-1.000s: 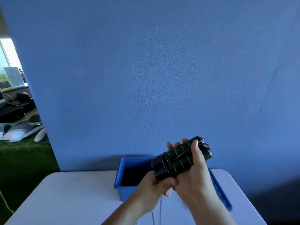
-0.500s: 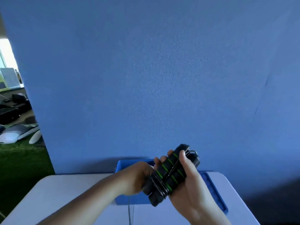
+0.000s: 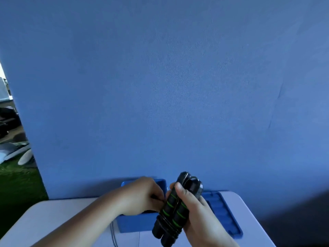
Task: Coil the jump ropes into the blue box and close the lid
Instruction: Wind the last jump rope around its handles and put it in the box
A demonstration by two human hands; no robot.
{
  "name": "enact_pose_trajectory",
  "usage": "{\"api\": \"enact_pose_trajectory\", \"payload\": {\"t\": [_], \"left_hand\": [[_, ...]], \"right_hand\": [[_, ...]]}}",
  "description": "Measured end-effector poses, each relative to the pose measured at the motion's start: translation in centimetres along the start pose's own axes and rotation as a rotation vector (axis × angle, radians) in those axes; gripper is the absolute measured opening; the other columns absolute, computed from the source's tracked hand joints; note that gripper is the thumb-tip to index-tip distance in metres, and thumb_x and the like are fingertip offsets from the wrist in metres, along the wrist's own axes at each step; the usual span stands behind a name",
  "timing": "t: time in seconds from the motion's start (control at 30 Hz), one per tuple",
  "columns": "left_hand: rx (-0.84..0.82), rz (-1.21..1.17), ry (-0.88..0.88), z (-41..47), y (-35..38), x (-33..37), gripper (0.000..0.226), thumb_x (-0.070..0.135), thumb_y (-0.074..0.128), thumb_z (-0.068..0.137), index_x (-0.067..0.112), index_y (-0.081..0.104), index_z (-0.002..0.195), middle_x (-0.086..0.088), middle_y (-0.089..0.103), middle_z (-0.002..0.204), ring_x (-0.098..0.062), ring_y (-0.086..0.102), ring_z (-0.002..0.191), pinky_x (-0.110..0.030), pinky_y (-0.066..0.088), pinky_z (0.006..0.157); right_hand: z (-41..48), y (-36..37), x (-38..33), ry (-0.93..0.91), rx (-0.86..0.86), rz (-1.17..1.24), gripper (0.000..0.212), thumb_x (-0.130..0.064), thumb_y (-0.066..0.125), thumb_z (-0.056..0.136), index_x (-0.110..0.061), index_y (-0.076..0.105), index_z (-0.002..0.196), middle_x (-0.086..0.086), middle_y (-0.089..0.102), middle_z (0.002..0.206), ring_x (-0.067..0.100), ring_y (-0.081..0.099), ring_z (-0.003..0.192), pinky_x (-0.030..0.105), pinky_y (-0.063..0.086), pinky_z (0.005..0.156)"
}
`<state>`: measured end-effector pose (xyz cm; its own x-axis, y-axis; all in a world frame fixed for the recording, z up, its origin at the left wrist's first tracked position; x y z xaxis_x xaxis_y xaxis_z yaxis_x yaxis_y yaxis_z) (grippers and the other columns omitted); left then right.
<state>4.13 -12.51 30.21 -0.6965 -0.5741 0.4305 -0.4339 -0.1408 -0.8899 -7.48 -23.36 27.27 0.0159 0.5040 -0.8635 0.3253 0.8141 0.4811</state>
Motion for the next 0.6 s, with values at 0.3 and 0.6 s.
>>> {"api": "enact_pose_trajectory", "payload": {"t": [0.3, 0.6], "left_hand": [[0.075, 0.037, -0.031, -0.9, 0.6, 1.0, 0.021, 0.034, 0.061, 0.089, 0.014, 0.065, 0.082, 0.003, 0.05, 0.062, -0.01, 0.039, 0.053, -0.029, 0.03, 0.053], [0.311, -0.051, -0.16, -1.5, 0.7, 1.9, 0.023, 0.024, 0.051, 0.086, 0.006, 0.056, 0.073, -0.006, 0.049, 0.059, -0.018, 0.036, 0.052, -0.031, 0.03, 0.051]], "right_hand": [[0.9, -1.3, 0.3, -0.029, 0.092, -0.123, 0.041, -0.031, 0.087, 0.07, -0.001, 0.075, 0.096, 0.019, 0.075, 0.09, 0.028, 0.072, 0.08, 0.043, 0.056, 0.074], [1.4, -1.3, -0.5, -0.226, 0.171, -0.292, 0.024, -0.024, 0.067, 0.093, -0.007, 0.073, 0.078, 0.009, 0.069, 0.071, 0.023, 0.067, 0.066, 0.034, 0.052, 0.062]]}}
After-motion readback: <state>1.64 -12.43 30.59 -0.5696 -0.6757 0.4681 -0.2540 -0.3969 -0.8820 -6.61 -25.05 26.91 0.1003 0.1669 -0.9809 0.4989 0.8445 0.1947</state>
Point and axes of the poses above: each hand's wrist, its own z-axis towards the middle knuckle, its own y-axis out of the palm, x = y × z, the point moved 4 cm from there along z, towards the middle knuckle
